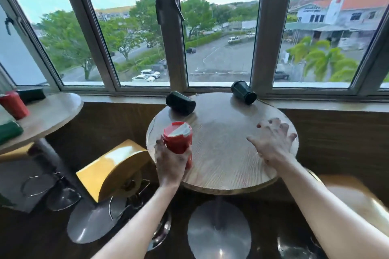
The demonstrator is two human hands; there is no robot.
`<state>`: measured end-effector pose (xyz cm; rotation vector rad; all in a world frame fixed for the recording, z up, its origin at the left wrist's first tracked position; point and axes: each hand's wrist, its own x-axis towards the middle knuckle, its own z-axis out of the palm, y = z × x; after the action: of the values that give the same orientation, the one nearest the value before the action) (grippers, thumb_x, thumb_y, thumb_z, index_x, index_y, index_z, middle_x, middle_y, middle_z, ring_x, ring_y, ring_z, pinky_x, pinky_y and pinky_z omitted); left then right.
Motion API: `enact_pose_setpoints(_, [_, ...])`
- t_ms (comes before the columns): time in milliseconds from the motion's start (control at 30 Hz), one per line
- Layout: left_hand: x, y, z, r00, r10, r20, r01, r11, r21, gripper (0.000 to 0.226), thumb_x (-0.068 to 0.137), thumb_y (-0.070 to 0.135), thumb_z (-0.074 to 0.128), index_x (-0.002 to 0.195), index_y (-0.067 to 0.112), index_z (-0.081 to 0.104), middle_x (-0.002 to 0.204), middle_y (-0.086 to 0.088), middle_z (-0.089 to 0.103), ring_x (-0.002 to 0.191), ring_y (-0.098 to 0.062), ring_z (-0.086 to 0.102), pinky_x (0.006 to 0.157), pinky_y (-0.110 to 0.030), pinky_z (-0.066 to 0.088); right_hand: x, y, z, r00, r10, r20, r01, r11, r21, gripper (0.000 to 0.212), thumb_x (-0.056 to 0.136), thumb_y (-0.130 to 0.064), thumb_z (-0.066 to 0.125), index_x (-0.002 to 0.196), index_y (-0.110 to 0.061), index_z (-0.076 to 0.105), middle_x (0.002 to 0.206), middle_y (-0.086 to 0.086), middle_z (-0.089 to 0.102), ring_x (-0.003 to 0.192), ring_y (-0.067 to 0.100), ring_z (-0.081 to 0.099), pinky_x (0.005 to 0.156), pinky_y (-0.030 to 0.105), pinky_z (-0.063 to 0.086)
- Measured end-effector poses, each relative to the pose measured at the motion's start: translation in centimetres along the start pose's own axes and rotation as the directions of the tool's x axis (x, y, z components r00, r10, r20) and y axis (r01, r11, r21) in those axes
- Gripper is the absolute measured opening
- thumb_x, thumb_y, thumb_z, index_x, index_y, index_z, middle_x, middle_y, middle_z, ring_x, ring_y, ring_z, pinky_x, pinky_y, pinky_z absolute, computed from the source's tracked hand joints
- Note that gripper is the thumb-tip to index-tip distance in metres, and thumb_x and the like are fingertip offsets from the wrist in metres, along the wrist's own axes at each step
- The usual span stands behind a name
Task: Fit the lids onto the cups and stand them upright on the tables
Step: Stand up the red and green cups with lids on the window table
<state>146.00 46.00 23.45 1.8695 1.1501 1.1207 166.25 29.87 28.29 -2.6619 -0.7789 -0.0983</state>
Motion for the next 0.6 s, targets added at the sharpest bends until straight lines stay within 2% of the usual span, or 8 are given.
enact_pose_setpoints(100, [1.2, -0.3, 0.9, 0.999, 0.021, 0.05, -0.022, 1.0, 0.022, 0.087, 0.063, 0.037, 0.087, 0.133, 0.011, 0.042, 0.124, -0.01, 0.058, 0.114, -0.028, 0.058, 0.093, -0.026, 0.039, 0.1, 1.2, 1.1, 0.99, 0.111, 0.089, -0.113, 0.994, 0.011, 0.065, 0.08, -0.052, 0.064, 0.137, -0.03, 0.041, 0.148, 0.013, 0.024, 0.136, 0.042, 0.022, 0.109, 0.064, 0.019])
enact_pose_setpoints(200, [2.4, -0.4, 1.8, 0.988, 0.05, 0.146, -0.054, 0.998, 0.027, 0.085, 0.064, 0.038, 0.086, 0.132, 0.012, 0.042, 0.124, -0.009, 0.061, 0.111, -0.028, 0.06, 0.092, -0.026, 0.04, 0.0, 1.9, 1.7, 0.983, 0.119, 0.137, -0.133, 0.987, 0.094, 0.072, 0.081, -0.044, 0.068, 0.142, -0.035, 0.031, 0.153, 0.01, 0.012, 0.136, 0.046, 0.021, 0.108, 0.064, 0.027])
enact_pose_setpoints(333, [4.2, -0.3, 2.8, 0.947, 0.08, 0.31, -0.078, 0.997, -0.019, 0.081, 0.064, 0.033, 0.087, 0.129, 0.013, 0.043, 0.121, -0.007, 0.063, 0.11, -0.026, 0.061, 0.091, -0.032, 0.048, 0.0, 1.9, 2.4, 0.988, 0.141, 0.06, -0.146, 0.985, 0.088, 0.075, 0.077, -0.045, 0.073, 0.139, -0.035, 0.033, 0.15, 0.008, 0.014, 0.131, 0.045, 0.027, 0.103, 0.06, 0.037])
enact_pose_setpoints(433, [5.2, 0.5, 3.3, 0.903, 0.102, 0.418, -0.078, 0.994, -0.074, 0.078, 0.067, 0.02, 0.087, 0.131, 0.016, 0.043, 0.11, 0.004, 0.06, 0.102, -0.014, 0.058, 0.078, -0.013, 0.042, -0.4, 1.9, 3.3, 0.989, 0.151, -0.013, -0.149, 0.984, 0.094, 0.071, 0.073, -0.047, 0.077, 0.132, -0.036, 0.038, 0.146, 0.006, 0.018, 0.13, 0.044, 0.028, 0.099, 0.06, 0.042])
enact_pose_setpoints(467, [5.5, 0.9, 3.5, 0.888, 0.112, 0.446, -0.077, 0.992, -0.096, 0.08, 0.067, 0.017, 0.086, 0.134, 0.018, 0.042, 0.108, 0.007, 0.059, 0.1, -0.012, 0.057, 0.076, -0.011, 0.04, -0.5, 2.0, 3.6, 0.987, 0.155, -0.039, -0.151, 0.983, 0.101, 0.07, 0.073, -0.047, 0.077, 0.13, -0.036, 0.039, 0.145, 0.006, 0.019, 0.13, 0.044, 0.028, 0.098, 0.061, 0.043])
enact_pose_setpoints(600, [6.9, 1.2, 4.4, 0.833, 0.108, 0.543, -0.006, 0.983, -0.186, 0.089, 0.058, 0.027, 0.081, 0.137, 0.026, 0.04, 0.112, 0.004, 0.063, 0.105, -0.018, 0.061, 0.081, -0.028, 0.048, -0.8, 2.4, 4.3, 0.981, 0.162, -0.108, -0.151, 0.983, 0.099, 0.071, 0.071, -0.05, 0.078, 0.129, -0.037, 0.038, 0.143, 0.006, 0.023, 0.129, 0.044, 0.031, 0.094, 0.058, 0.048])
